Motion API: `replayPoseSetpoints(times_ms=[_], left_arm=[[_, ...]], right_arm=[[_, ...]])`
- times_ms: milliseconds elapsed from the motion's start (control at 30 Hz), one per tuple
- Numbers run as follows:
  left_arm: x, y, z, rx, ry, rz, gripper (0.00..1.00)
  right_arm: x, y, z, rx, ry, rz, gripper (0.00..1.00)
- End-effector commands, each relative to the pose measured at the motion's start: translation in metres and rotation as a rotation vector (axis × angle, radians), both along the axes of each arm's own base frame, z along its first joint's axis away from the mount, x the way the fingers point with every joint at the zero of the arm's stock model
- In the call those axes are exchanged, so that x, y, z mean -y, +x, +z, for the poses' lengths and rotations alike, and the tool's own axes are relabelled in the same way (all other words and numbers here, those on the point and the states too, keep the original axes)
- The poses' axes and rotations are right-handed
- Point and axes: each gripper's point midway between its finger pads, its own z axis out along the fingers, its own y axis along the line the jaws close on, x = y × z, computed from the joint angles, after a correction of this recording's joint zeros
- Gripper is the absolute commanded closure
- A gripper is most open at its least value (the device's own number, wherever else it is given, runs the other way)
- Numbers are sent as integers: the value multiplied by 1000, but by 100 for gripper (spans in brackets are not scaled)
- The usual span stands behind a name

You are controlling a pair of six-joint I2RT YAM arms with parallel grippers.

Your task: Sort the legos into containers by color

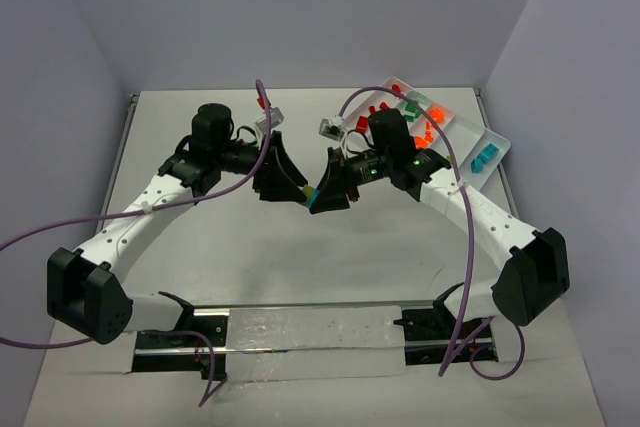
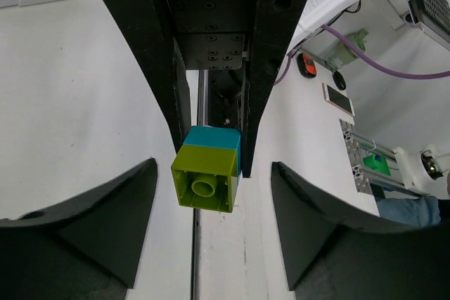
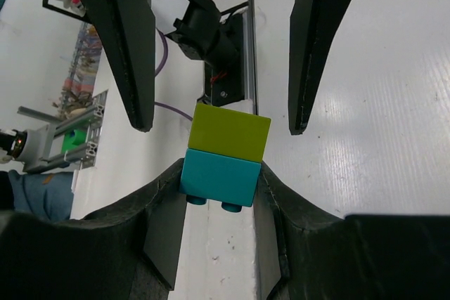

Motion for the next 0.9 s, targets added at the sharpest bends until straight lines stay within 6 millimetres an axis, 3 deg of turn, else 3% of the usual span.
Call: replayPoseSetpoints(times_ms=[0,67,300,367,400,433,567,700,833,867], left_arm=[[1,-7,7,43,-25,-40,33],[2,-7,6,36,-24,-45,46],[0,-16,5,-3,-37,-108,69],[0,-15,4,-11,-32,-113,87],[0,-14,5,0,-32,-112,89],[-1,-12,2,-9,-18,-102,98],[-8,10,0,28,9,-39,100],[-22,37,-4,47,23,51,100],[-27,60,-9,102,56,134,100],[-25,68,-10,122,68,151,100]], right_arm=[[-2,-6,20,63,38,30,100],[-2,-5,19,71,35,23,100],[1,-1,15,98,14,0,100],[4,0,15,102,9,-13,100],[5,0,15,99,7,-16,100],[8,1,15,103,4,-26,100],[30,17,8,137,-31,-94,100],[76,41,-3,128,-80,-225,100],[143,74,-19,121,-161,-430,100],[170,88,-26,120,-213,-515,100]])
